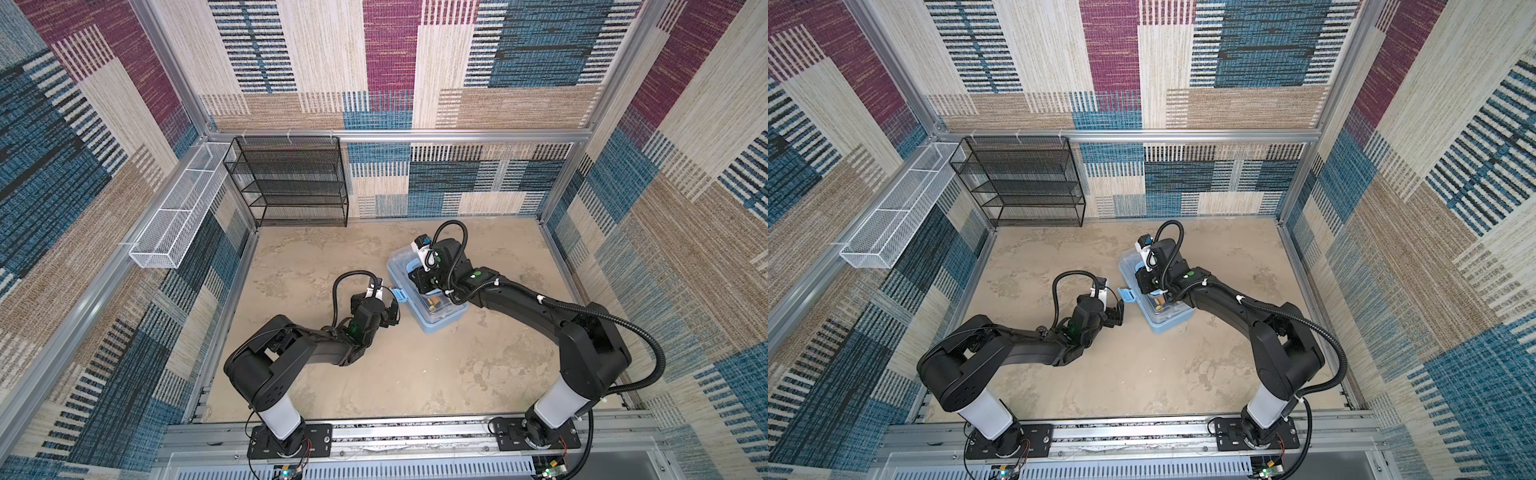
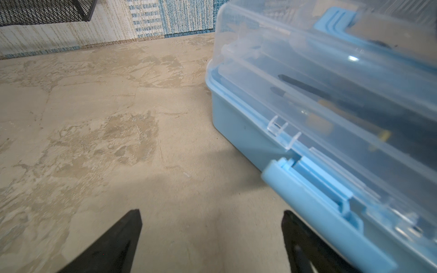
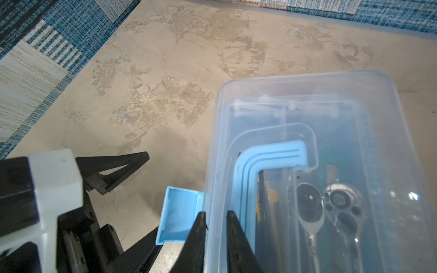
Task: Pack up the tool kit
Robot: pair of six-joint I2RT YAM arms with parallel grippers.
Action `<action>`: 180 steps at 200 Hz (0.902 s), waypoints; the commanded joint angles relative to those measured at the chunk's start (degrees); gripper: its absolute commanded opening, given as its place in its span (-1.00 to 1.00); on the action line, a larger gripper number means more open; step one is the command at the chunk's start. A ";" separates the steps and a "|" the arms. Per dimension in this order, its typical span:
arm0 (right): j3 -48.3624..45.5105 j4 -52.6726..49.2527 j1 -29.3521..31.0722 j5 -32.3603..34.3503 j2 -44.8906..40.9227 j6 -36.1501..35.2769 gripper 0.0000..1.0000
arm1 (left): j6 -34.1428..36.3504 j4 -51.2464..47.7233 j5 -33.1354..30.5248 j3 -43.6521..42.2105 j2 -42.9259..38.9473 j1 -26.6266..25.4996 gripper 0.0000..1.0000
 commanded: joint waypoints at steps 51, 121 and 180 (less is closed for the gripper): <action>1.94 0.02 2.01 -1.20 1.37 -0.03 -0.75 | -0.51 2.06 1.97 1.23 1.02 0.53 0.90; 4.12 -3.23 4.32 -2.53 4.38 0.72 -0.69 | -0.37 1.71 2.50 2.06 1.43 0.66 0.90; 5.34 -4.36 4.70 -3.63 6.22 0.80 -0.66 | -0.25 1.56 2.59 2.16 1.54 0.61 0.90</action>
